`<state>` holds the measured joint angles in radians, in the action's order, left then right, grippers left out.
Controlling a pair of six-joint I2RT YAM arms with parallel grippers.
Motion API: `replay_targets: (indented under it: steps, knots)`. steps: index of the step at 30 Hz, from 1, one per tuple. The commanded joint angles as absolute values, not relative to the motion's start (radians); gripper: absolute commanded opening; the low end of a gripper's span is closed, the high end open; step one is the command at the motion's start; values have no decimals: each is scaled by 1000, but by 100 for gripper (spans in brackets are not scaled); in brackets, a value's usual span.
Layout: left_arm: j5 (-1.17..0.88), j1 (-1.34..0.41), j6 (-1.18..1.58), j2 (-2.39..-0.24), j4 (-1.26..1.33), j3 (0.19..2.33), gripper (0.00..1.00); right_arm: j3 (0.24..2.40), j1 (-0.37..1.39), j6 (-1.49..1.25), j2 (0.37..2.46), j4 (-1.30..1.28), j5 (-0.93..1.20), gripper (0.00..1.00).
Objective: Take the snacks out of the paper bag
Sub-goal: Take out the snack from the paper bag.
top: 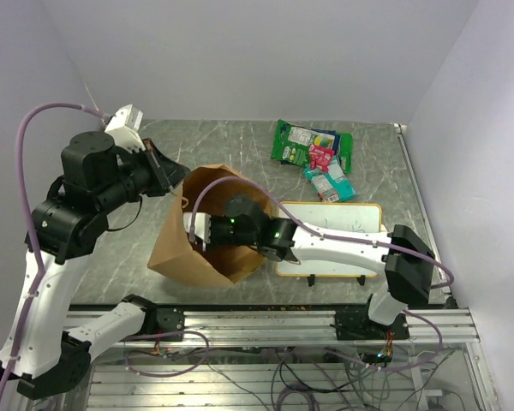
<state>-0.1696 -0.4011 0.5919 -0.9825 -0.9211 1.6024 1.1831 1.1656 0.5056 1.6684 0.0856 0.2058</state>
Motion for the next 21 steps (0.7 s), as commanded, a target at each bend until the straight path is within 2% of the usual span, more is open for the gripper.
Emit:
replay_targets:
  steps: [1,5,14,21]
  knots:
    - [-142,-399,629,-992,-922,1585,7,1311,1167,461,1589,110,103,0]
    - [-156,-399,655,-1004,-879,1563,7,1382,1167,469,1560,79,-49,0]
    - [-198,-399,678,-1114,-819,1658,7,1571,1133,526,1528,-90,-313,0]
    - [-268,-377,749,-1187,-706,1688,7,1578,934,408,1446,20,-305,0]
